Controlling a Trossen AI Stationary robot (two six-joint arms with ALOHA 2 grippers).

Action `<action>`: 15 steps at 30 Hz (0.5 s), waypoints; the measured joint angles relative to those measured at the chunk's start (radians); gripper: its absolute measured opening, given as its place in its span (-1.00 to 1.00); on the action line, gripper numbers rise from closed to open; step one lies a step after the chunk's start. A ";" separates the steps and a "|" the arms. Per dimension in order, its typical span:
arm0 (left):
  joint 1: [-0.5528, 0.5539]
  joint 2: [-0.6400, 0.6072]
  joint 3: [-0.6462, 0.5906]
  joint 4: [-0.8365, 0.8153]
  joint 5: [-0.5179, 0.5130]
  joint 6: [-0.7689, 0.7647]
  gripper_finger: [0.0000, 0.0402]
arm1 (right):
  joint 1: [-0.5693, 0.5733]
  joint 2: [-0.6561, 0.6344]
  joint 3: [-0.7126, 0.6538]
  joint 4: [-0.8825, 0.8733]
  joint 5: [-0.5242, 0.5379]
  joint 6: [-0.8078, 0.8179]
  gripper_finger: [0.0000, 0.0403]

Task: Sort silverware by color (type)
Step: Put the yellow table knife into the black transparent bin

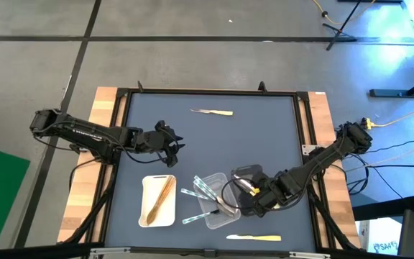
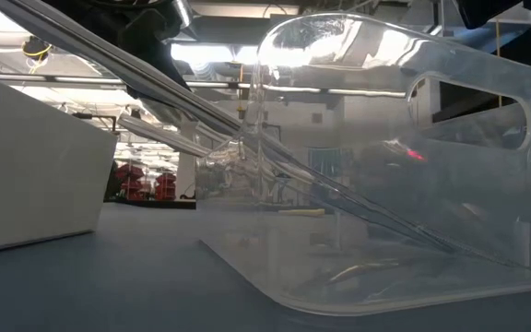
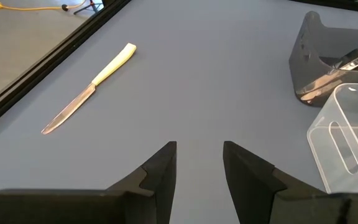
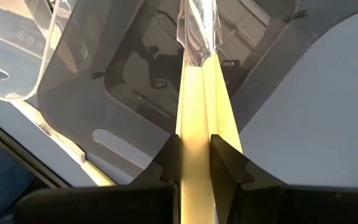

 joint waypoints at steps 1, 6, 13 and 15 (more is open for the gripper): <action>0.000 0.000 0.000 0.000 0.000 0.000 -0.37 | 0.000 0.000 0.000 0.000 0.000 0.000 -0.83; 0.000 0.000 0.000 0.000 0.000 0.000 -0.37 | 0.000 0.000 0.000 0.000 0.014 0.000 -0.82; 0.000 0.000 0.000 0.000 0.000 0.000 -0.37 | 0.000 0.000 0.000 0.000 0.034 0.000 -0.53; 0.000 0.000 0.000 0.000 0.000 0.000 -0.37 | 0.000 0.000 0.000 0.000 0.043 0.000 -0.43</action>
